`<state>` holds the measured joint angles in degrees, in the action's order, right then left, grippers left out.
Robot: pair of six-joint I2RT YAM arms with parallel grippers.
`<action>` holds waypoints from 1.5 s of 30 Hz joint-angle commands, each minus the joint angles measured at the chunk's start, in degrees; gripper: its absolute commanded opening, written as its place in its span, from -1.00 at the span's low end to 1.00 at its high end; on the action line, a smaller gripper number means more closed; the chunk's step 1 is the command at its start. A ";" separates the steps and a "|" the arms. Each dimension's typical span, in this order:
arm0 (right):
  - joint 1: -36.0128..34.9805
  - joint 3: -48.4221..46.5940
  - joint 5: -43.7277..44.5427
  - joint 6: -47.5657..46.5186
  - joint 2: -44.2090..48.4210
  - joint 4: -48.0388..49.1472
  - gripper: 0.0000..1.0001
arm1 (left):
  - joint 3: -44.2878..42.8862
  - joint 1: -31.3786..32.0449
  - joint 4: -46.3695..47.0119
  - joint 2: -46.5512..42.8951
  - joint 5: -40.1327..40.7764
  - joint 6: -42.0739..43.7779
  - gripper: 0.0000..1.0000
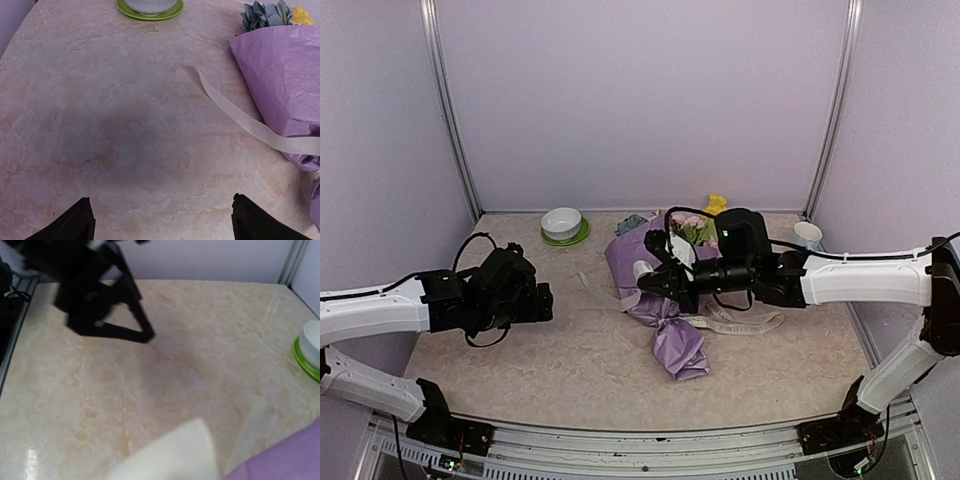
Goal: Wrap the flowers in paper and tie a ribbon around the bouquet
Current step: Cross the half-tied ribbon over the folded bouquet.
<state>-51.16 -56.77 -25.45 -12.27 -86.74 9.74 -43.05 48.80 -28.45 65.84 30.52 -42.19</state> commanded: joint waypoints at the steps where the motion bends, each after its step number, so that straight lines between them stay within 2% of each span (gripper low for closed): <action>1: 1.08 0.92 -2.56 3.08 0.19 1.47 -1.00 | 0.29 4.62 -1.21 -0.66 2.91 -6.16 0.86; 3: 1.06 0.36 -4.13 5.59 -1.16 2.43 -1.00 | 0.08 8.79 2.53 1.01 3.37 -2.32 0.79; 4: 1.01 0.32 -4.76 7.41 -2.06 3.75 -1.00 | -0.26 11.94 6.76 1.87 3.77 2.90 0.73; 7: 0.16 -0.72 -5.18 11.83 -5.36 6.79 -1.00 | 1.48 24.76 25.72 5.43 9.21 22.89 0.74; 8: -0.16 -1.41 -4.75 12.97 -6.11 7.05 -1.00 | 3.61 25.86 33.51 6.58 10.82 27.13 0.79; 10: -0.42 -1.96 -4.06 15.86 -7.05 8.57 -1.00 | 7.91 25.29 49.24 8.67 9.76 30.90 0.90; 13: -0.61 -1.38 -2.13 18.92 -7.02 11.25 -1.00 | 12.73 19.56 70.25 11.74 -1.17 33.47 0.96; 17: -0.65 -0.14 0.34 20.06 -6.57 11.70 -1.00 | 15.30 17.52 87.03 17.67 -11.73 42.06 0.97; 22: -0.68 0.15 1.88 21.78 -7.13 11.85 -1.00 | 7.05 17.69 85.35 28.49 -16.42 43.58 0.93; 25: -0.65 0.45 2.36 21.86 -6.72 12.12 -1.00 | 6.84 17.24 89.41 32.03 -13.39 41.91 0.88; 27: -0.69 0.77 1.49 21.58 -6.40 12.03 -1.00 | 6.46 16.46 90.20 33.00 -13.55 41.44 0.75; 33: -0.54 0.73 2.24 18.15 -4.70 7.17 -1.00 | 7.08 16.16 82.58 30.22 -16.05 40.43 0.37; 35: -0.39 1.08 2.07 17.17 -4.20 6.25 -1.00 | 9.01 15.76 82.01 28.67 -16.05 40.43 0.19; 38: -0.32 1.25 -0.14 15.91 -3.94 5.65 -1.00 | 9.80 14.24 80.59 27.83 -16.30 40.50 -0.21; 42: -0.22 0.72 -2.26 14.96 -3.94 4.83 -1.00 | 7.55 12.98 76.95 28.18 -15.20 41.08 -1.00; 44: 0.02 0.75 -2.19 14.70 -3.73 3.79 -0.94 | 6.50 12.90 73.72 27.67 -13.17 41.01 -1.00; 45: 0.34 0.87 -1.89 14.72 -3.54 3.07 -0.79 | 6.53 12.86 72.99 27.21 -12.46 40.76 -1.00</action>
<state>-51.35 -56.23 -26.20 3.88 -92.38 15.66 -34.41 61.82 49.80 94.91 15.70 -1.34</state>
